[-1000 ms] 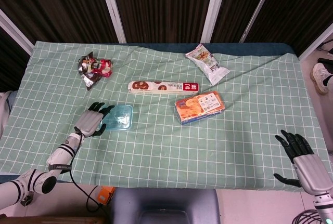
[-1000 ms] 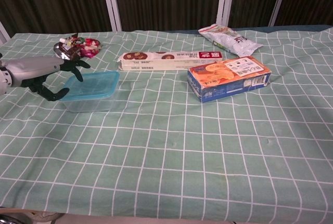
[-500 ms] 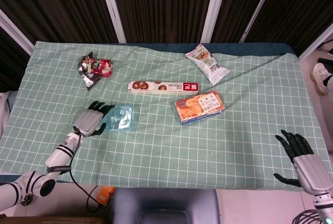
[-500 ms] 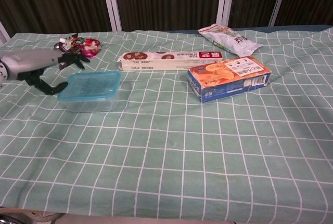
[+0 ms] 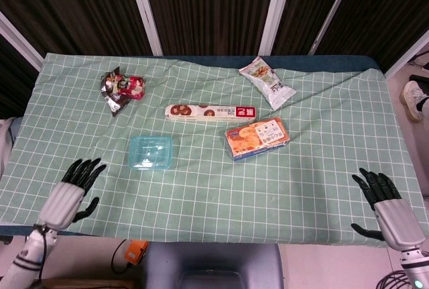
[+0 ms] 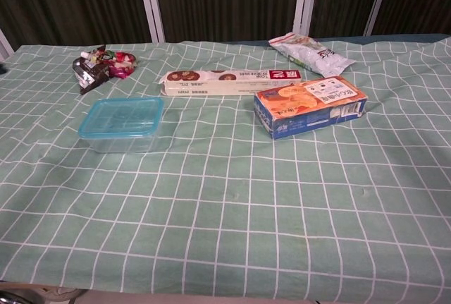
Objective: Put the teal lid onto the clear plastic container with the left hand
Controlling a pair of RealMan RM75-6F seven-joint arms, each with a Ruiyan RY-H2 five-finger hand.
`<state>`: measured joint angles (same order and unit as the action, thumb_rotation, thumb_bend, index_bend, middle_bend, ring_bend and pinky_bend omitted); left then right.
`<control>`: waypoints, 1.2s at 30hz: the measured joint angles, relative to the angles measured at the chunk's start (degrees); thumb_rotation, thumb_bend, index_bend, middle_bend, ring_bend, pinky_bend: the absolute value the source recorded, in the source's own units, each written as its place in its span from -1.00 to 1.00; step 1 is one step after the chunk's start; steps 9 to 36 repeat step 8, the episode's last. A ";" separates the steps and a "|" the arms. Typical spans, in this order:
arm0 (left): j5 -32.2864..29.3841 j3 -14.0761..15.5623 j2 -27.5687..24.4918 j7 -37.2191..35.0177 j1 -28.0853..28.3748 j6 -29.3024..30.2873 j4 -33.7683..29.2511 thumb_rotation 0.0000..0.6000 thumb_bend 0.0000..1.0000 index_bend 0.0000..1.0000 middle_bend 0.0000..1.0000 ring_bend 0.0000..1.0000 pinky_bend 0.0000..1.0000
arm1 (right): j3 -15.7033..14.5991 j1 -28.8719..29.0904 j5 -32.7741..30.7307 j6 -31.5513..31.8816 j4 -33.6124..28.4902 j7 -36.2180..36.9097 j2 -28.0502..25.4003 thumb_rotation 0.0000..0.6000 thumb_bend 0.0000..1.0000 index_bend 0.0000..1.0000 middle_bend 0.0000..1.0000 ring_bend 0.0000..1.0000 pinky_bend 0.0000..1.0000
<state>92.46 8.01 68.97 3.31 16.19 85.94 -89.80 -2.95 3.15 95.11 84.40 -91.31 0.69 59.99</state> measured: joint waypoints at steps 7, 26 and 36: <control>1.66 2.24 0.57 0.94 -6.26 4.42 2.03 1.00 -0.22 -1.00 -1.00 -1.00 -1.00 | 0.38 -0.19 -0.62 0.12 -0.53 -2.95 1.31 1.00 -0.63 -1.00 -0.92 -1.00 -1.00; 1.85 2.10 0.59 0.22 -6.40 4.76 2.31 1.00 -0.22 -1.00 -1.00 -1.00 -1.00 | 0.39 -0.28 -0.60 0.28 -0.51 -2.97 1.38 1.00 -0.63 -1.00 -0.92 -1.00 -1.00; 1.85 2.10 0.59 0.22 -6.40 4.76 2.31 1.00 -0.22 -1.00 -1.00 -1.00 -1.00 | 0.39 -0.28 -0.60 0.28 -0.51 -2.97 1.38 1.00 -0.63 -1.00 -0.92 -1.00 -1.00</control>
